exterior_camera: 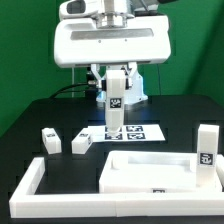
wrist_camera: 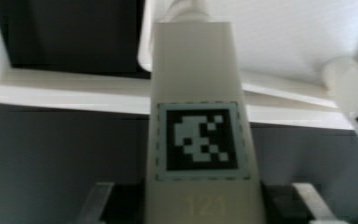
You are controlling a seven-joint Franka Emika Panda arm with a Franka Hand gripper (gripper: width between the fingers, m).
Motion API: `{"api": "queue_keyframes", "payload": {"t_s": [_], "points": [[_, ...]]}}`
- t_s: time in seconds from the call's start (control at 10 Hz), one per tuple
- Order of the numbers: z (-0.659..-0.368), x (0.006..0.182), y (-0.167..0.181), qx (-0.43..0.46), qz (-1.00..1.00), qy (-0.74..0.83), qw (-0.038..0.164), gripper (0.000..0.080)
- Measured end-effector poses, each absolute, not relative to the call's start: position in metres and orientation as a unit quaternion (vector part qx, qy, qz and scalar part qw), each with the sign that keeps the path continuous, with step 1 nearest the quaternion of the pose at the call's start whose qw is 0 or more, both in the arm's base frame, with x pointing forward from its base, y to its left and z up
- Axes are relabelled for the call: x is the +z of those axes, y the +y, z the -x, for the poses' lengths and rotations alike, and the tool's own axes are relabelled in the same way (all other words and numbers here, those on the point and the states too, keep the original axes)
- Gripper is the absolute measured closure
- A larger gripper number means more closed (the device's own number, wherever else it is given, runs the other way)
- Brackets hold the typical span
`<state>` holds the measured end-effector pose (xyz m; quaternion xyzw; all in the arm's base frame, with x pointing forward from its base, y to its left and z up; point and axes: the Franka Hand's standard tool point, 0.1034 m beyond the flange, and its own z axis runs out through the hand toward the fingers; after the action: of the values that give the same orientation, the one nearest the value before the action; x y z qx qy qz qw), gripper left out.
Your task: Assemble desk
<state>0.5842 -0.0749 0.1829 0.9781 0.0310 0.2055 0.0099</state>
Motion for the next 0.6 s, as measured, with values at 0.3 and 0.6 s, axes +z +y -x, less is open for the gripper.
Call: {"api": "queue_keyframes", "payload": {"t_s": [0.3, 0.6], "points": [[-0.579, 0.188, -0.107, 0.277, -0.956, 0.046, 0.087, 0.0509], [-0.604, 0.185, -0.102, 0.249, -0.967, 0.028, 0.041, 0.0509]]}}
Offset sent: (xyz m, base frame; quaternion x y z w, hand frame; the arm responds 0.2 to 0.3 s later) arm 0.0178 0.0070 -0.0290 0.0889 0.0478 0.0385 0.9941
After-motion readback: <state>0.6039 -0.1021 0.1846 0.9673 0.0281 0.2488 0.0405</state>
